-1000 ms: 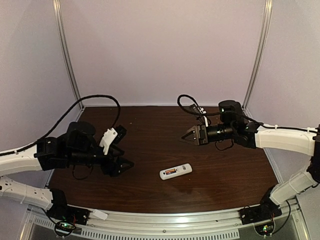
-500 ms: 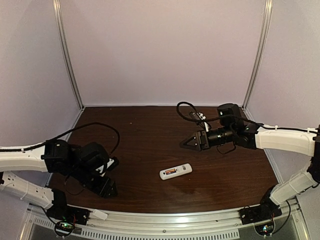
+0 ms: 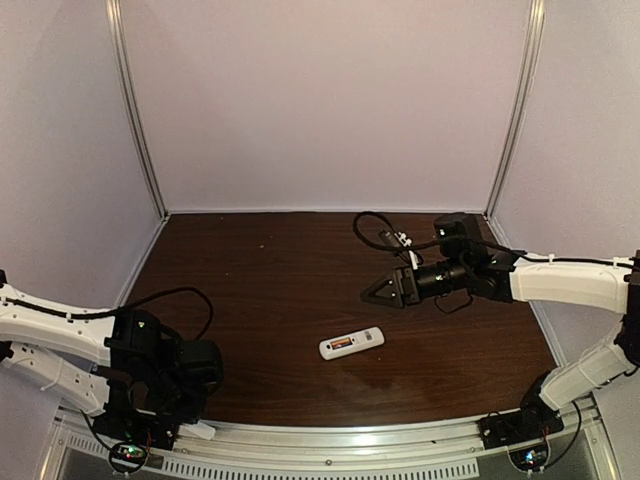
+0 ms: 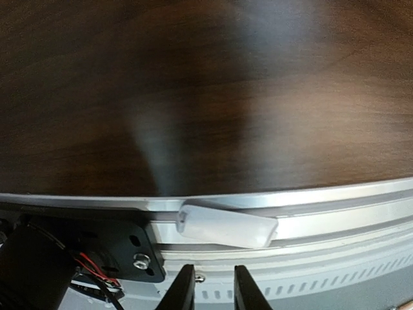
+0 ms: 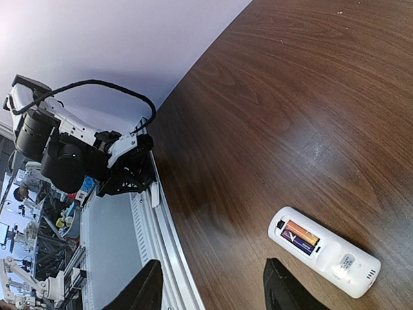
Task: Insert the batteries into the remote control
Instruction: Pick up the battery cover from the center of the board.
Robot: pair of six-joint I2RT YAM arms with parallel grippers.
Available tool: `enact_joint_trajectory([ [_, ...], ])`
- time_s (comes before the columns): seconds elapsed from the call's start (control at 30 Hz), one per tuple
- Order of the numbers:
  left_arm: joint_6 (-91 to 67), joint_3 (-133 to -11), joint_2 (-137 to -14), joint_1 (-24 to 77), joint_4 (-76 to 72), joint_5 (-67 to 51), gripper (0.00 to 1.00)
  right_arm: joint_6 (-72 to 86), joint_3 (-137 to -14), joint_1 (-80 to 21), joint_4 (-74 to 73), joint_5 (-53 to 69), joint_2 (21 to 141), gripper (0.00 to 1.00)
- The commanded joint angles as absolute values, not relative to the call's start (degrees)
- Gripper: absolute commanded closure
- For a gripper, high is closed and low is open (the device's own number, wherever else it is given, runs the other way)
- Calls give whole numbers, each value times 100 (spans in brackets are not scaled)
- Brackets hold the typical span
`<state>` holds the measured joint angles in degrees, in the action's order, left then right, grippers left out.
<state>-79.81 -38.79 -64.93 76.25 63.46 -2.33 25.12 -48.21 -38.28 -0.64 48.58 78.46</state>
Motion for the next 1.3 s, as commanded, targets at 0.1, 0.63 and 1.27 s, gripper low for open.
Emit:
enact_joint_trajectory([
  [0.1,-8416,-3485,-6468,7646,6390,-233,77,2361,-4692,-3841,-54,4884,7642,45],
  [0.63,-8196,-2944,-6240,7637,5615,141,76,2321,-4849,-3841,-218,4906,7656,45],
  [1.27,-7877,-3209,-6565,7585,5263,266,97,2263,-5000,-3839,-392,4860,7743,45],
])
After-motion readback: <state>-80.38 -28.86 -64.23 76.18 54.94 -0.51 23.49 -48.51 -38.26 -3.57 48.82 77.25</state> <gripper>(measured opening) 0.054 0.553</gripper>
